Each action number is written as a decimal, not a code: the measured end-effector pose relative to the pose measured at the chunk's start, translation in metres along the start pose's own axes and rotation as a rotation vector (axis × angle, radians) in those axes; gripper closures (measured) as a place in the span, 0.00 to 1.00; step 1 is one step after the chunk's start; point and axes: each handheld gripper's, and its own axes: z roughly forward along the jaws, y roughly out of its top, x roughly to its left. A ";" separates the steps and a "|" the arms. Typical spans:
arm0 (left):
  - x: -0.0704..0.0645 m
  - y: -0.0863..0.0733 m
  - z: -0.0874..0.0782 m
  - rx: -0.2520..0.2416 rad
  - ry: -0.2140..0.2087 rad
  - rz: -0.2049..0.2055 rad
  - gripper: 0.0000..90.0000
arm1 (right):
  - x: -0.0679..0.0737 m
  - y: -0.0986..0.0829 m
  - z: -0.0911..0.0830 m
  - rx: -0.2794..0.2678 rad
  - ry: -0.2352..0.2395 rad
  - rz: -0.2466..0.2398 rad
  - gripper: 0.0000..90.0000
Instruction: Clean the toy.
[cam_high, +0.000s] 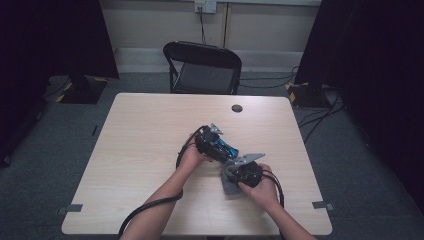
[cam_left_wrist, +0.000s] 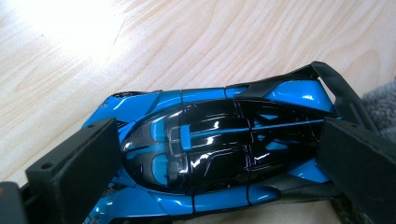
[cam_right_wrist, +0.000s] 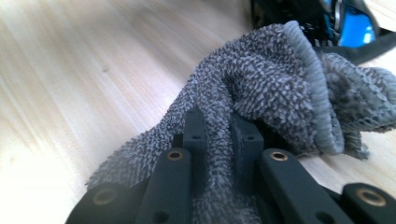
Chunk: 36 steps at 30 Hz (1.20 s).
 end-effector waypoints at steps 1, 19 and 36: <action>0.000 0.000 0.000 0.003 -0.003 0.001 0.00 | 0.001 0.001 0.000 -0.002 0.010 -0.003 0.88; -0.001 -0.001 -0.001 -0.004 -0.002 0.002 0.00 | 0.002 0.005 -0.024 -0.034 0.078 -0.025 0.88; 0.000 0.000 0.000 -0.003 -0.005 0.005 0.00 | -0.054 -0.005 -0.075 -0.074 -0.065 0.075 0.88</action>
